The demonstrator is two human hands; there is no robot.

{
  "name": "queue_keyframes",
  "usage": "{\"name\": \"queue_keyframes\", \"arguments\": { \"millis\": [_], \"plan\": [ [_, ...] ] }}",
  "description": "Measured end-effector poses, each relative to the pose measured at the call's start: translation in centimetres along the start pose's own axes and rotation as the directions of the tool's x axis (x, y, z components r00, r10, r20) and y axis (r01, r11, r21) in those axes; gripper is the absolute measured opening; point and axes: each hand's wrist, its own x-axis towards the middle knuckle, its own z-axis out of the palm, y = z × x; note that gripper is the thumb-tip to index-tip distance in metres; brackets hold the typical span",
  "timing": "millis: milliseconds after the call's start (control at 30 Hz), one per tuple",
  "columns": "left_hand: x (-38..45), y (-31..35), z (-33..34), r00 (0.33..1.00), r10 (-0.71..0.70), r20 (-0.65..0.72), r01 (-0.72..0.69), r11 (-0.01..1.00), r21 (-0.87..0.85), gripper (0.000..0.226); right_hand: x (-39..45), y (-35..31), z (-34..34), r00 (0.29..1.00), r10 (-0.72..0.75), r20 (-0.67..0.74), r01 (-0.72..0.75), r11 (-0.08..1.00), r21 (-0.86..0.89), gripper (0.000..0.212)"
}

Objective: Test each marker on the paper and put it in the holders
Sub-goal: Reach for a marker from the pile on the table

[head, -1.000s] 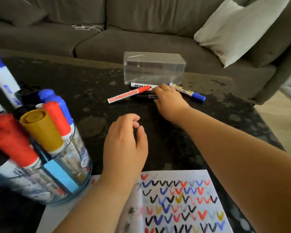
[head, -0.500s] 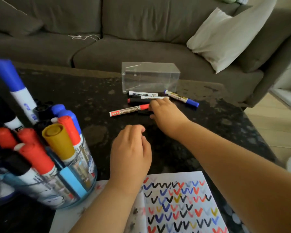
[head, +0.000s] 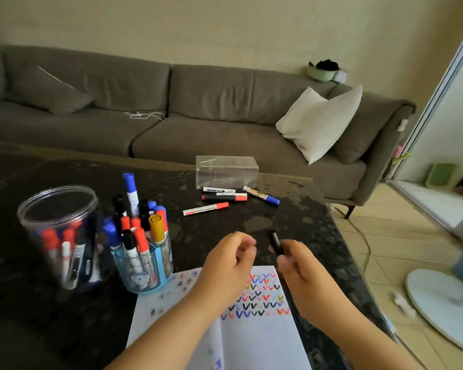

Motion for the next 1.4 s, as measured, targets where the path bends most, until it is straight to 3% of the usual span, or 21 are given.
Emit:
{"name": "queue_keyframes", "arguments": {
  "millis": [67, 167, 233, 300, 400, 500, 633, 733, 767, 867, 967, 1067, 1200, 1333, 1400],
  "plan": [
    [-2.9, 0.7, -0.8, 0.977, -0.118, 0.18, 0.164, 0.949, -0.269, 0.015, -2.7, -0.7, -0.1, 0.989, 0.063, 0.134, -0.1, 0.951, 0.294, 0.014],
    [-6.6, 1.6, -1.8, 0.927, -0.114, 0.356, 0.314, 0.755, -0.576, 0.028, -6.4, -1.8, 0.8, 0.928, 0.056, 0.369, -0.318, 0.637, 0.702, 0.027],
    [-8.2, 1.9, -2.2, 0.908, -0.083, 0.41, 0.366, 0.631, -0.683, 0.033, -8.0, -2.3, 1.3, 0.888, 0.014, 0.461, -0.432, 0.373, 0.821, 0.027],
    [-9.3, 2.3, -2.5, 0.899, -0.047, 0.435, 0.388, 0.545, -0.743, 0.031, -9.3, -2.7, 1.6, 0.852, -0.03, 0.522, -0.5, 0.248, 0.83, 0.025],
    [-10.3, 2.4, -2.7, 0.905, -0.015, 0.424, 0.374, 0.5, -0.781, 0.031, -10.2, -3.1, 2.0, 0.839, -0.04, 0.543, -0.516, 0.26, 0.816, 0.032],
    [-10.9, 2.4, -2.6, 0.929, -0.078, 0.363, 0.351, 0.502, -0.79, 0.028, -10.7, -3.8, 2.4, 0.862, -0.001, 0.507, -0.48, 0.317, 0.818, 0.035],
    [-11.7, 2.3, -1.9, 0.935, -0.243, 0.258, 0.35, 0.516, -0.782, 0.028, -10.8, -3.7, 3.7, 0.921, 0.094, 0.379, -0.369, 0.528, 0.765, 0.039],
    [-11.6, 2.3, -0.8, 0.894, -0.408, 0.186, 0.414, 0.59, -0.693, 0.024, -10.7, -2.8, 4.9, 0.985, 0.09, 0.146, -0.15, 0.863, 0.483, 0.04],
    [-11.4, 2.3, -0.6, 0.876, -0.456, 0.156, 0.436, 0.611, -0.661, 0.024, -10.8, -2.5, 5.1, 0.994, 0.071, 0.087, -0.097, 0.93, 0.354, 0.038],
    [-10.2, 1.4, -2.1, 0.873, -0.487, 0.012, 0.386, 0.675, -0.629, 0.029, -11.9, -1.5, 5.3, 0.999, 0.05, 0.008, -0.051, 0.995, 0.083, 0.035],
    [-8.7, 0.1, -4.9, 0.861, -0.505, -0.064, 0.36, 0.692, -0.625, 0.024, -12.9, 0.4, 5.3, 0.987, 0.154, 0.052, -0.157, 0.986, 0.062, 0.031],
    [-8.2, -1.0, -4.7, 0.823, -0.566, -0.042, 0.455, 0.702, -0.547, 0.019, -12.4, 1.5, 5.2, 0.943, 0.291, 0.162, -0.328, 0.897, 0.295, 0.026],
    [-8.4, -1.3, -3.6, 0.834, -0.55, -0.043, 0.495, 0.781, -0.382, 0.019, -11.3, 1.1, 5.2, 0.928, 0.259, 0.268, -0.371, 0.709, 0.6, 0.032],
    [-8.2, -1.8, -3.0, 0.88, -0.472, -0.047, 0.458, 0.872, -0.174, 0.024, -9.5, 0.7, 4.7, 0.924, 0.265, 0.274, -0.376, 0.509, 0.775, 0.022],
    [-8.1, -2.3, -2.6, 0.885, -0.465, -0.027, 0.458, 0.88, -0.131, 0.019, -8.5, 1.1, 4.6, 0.913, 0.269, 0.308, -0.392, 0.361, 0.846, 0.028]
  ]
}}
